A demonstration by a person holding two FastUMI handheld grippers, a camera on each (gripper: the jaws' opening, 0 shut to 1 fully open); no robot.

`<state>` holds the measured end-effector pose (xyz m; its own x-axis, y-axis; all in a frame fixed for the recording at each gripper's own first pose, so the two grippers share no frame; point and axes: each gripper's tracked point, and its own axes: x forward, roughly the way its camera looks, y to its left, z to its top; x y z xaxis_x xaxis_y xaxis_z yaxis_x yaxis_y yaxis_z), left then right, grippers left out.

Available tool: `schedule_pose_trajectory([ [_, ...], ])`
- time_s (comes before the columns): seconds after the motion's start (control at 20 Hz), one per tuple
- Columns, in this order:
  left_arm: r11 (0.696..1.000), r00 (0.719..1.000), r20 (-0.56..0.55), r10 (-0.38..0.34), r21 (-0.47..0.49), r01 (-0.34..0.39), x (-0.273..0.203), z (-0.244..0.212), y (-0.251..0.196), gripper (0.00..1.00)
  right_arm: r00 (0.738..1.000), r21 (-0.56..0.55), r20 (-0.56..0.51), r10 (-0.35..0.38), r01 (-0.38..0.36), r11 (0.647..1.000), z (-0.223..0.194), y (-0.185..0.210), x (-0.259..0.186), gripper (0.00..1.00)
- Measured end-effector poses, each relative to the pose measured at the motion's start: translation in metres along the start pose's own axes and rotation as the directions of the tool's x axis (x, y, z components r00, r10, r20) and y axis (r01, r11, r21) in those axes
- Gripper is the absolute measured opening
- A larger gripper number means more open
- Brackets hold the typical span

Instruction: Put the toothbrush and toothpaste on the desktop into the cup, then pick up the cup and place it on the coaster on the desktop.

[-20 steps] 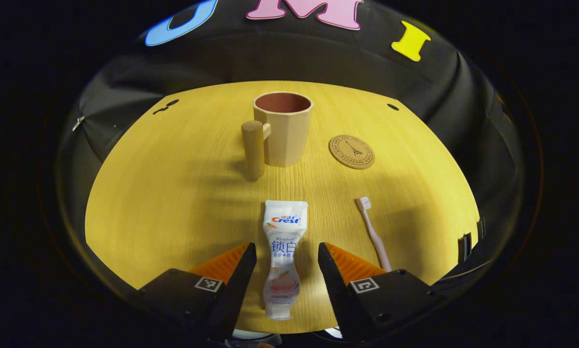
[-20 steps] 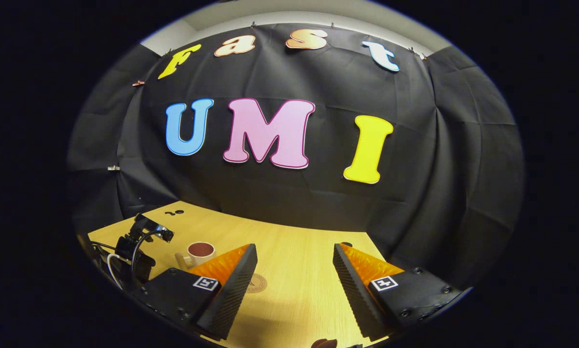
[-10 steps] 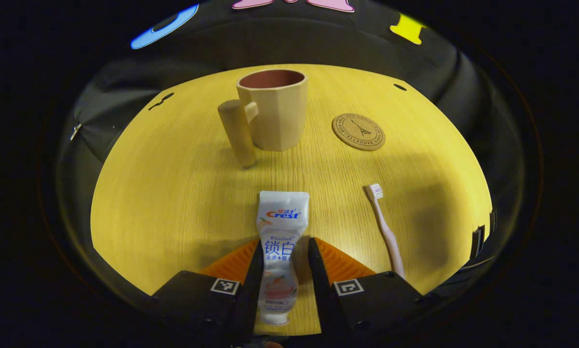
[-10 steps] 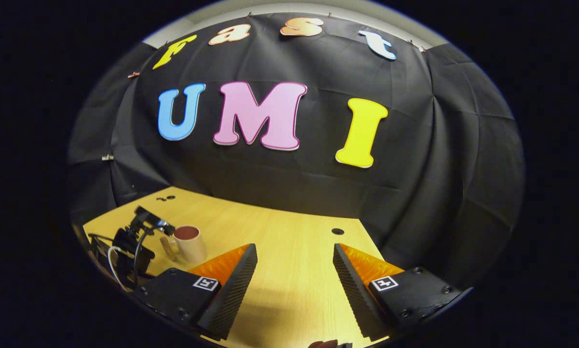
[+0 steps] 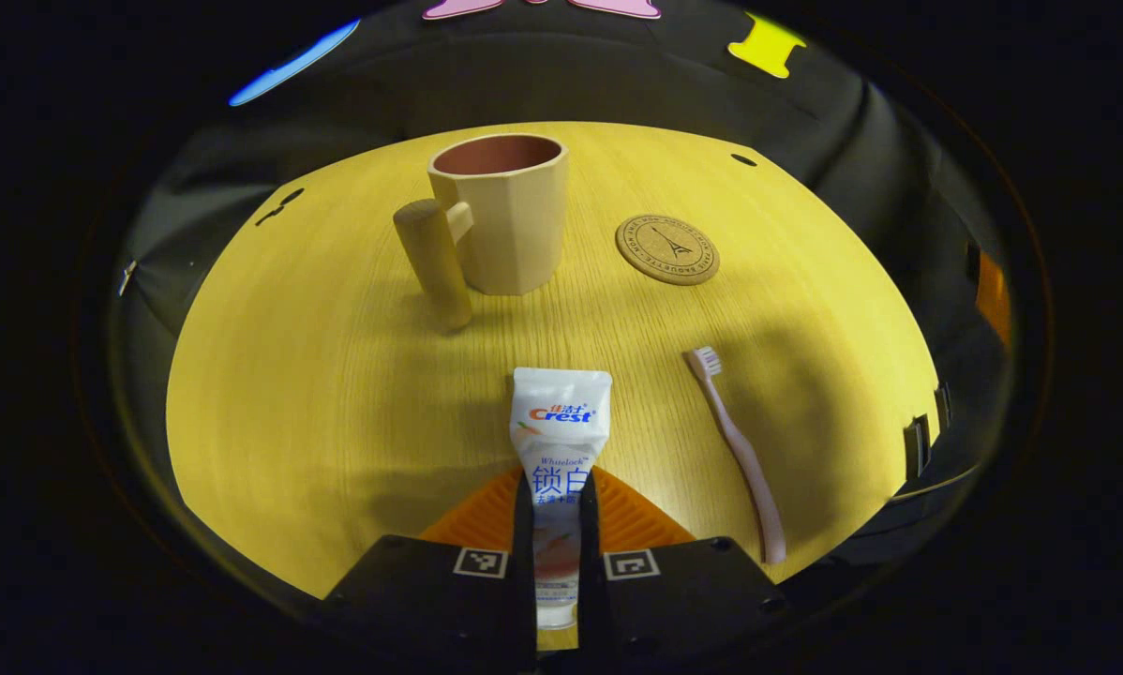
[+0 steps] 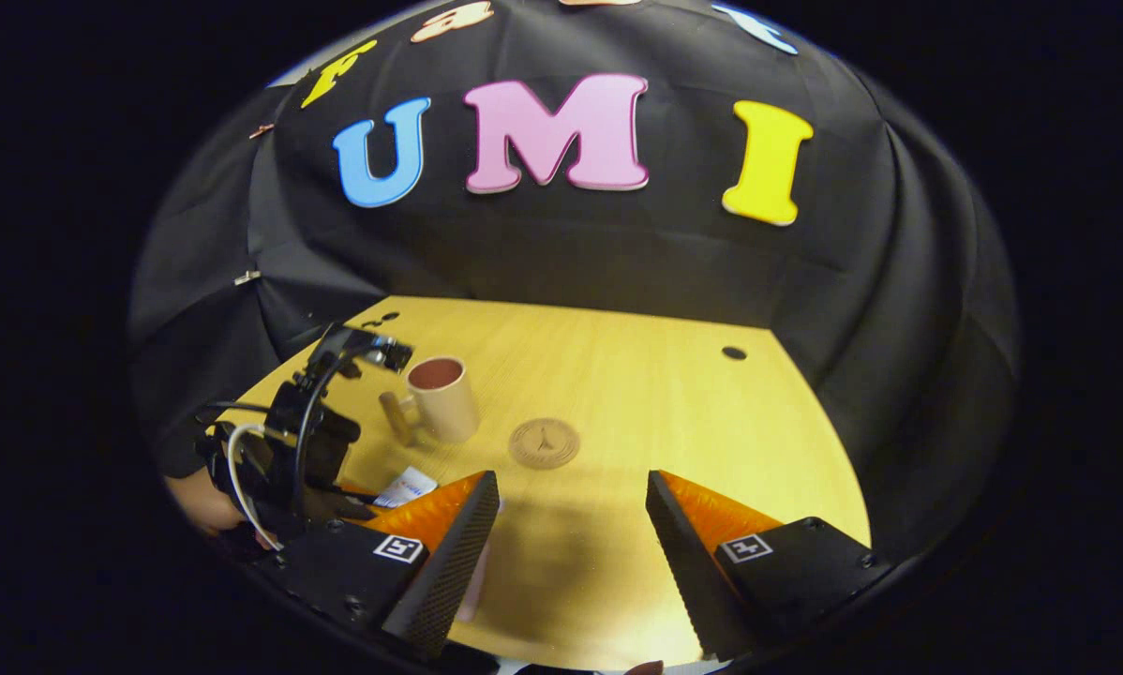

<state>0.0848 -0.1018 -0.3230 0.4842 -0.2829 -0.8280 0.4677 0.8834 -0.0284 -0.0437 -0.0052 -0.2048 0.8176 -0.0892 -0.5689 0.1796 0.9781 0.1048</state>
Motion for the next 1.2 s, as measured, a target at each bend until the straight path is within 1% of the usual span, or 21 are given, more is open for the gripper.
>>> schedule_pose_trajectory([
  [0.15, 0.999, 0.998, 0.048, -0.037, -0.019, 0.038, -0.019, 0.005, 0.010, 0.22, 0.995, 0.014, -0.097, 0.017, -0.016, 1.000, -0.029, 0.021, 0.013, 0.95],
  [0.2, 0.998, 0.997, 0.067, -0.047, -0.025, 0.049, -0.028, 0.009, 0.015, 0.22, 0.992, 0.022, -0.127, 0.020, -0.017, 1.000, -0.039, 0.027, 0.019, 0.92],
  [0.35, 0.996, 0.990, 0.124, -0.071, -0.053, 0.078, -0.054, 0.021, 0.035, 0.22, 0.973, 0.068, -0.225, 0.042, -0.028, 0.997, -0.068, 0.047, 0.032, 0.86],
  [0.4, 0.994, 0.987, 0.140, -0.076, -0.067, 0.086, -0.062, 0.025, 0.042, 0.21, 0.966, 0.075, -0.254, 0.045, -0.027, 0.997, -0.075, 0.053, 0.036, 0.71],
  [0.45, 0.992, 0.985, 0.155, -0.080, -0.081, 0.093, -0.069, 0.026, 0.049, 0.21, 0.959, 0.073, -0.279, 0.041, -0.022, 0.997, -0.083, 0.058, 0.042, 0.70],
  [0.5, 0.991, 0.982, 0.171, -0.082, -0.092, 0.099, -0.076, 0.029, 0.057, 0.21, 0.951, 0.061, -0.309, 0.031, -0.012, 0.998, -0.091, 0.058, 0.047, 0.79],
  [0.6, 0.988, 0.976, 0.201, -0.085, -0.108, 0.108, -0.086, 0.033, 0.071, 0.21, 0.930, 0.040, -0.368, 0.013, 0.002, 0.999, -0.109, 0.061, 0.054, 0.78],
  [0.75, 0.986, 0.962, 0.257, -0.087, -0.118, 0.121, -0.103, 0.036, 0.086, 0.21, 0.912, 0.022, -0.410, 0.000, 0.010, 1.000, -0.118, 0.070, 0.064, 0.75],
  [0.9, 0.986, 0.951, 0.296, -0.087, -0.109, 0.124, -0.117, 0.038, 0.098, 0.21, 0.893, -0.001, -0.448, -0.029, 0.032, 0.999, -0.126, 0.072, 0.071, 0.74],
  [0.95, 0.986, 0.950, 0.300, -0.091, -0.104, 0.127, -0.120, 0.036, 0.100, 0.21, 0.886, 0.000, -0.461, -0.039, 0.044, 0.999, -0.128, 0.073, 0.073, 0.71],
  [1.0, 0.987, 0.948, 0.305, -0.091, -0.101, 0.127, -0.123, 0.034, 0.102, 0.21, 0.882, 0.006, -0.470, -0.041, 0.050, 0.999, -0.129, 0.075, 0.074, 0.63],
  [1.2, 0.986, 0.942, 0.323, -0.085, -0.111, 0.127, -0.137, 0.028, 0.110, 0.21, 0.861, -0.008, -0.505, -0.062, 0.067, 0.998, -0.135, 0.074, 0.078, 0.54],
])
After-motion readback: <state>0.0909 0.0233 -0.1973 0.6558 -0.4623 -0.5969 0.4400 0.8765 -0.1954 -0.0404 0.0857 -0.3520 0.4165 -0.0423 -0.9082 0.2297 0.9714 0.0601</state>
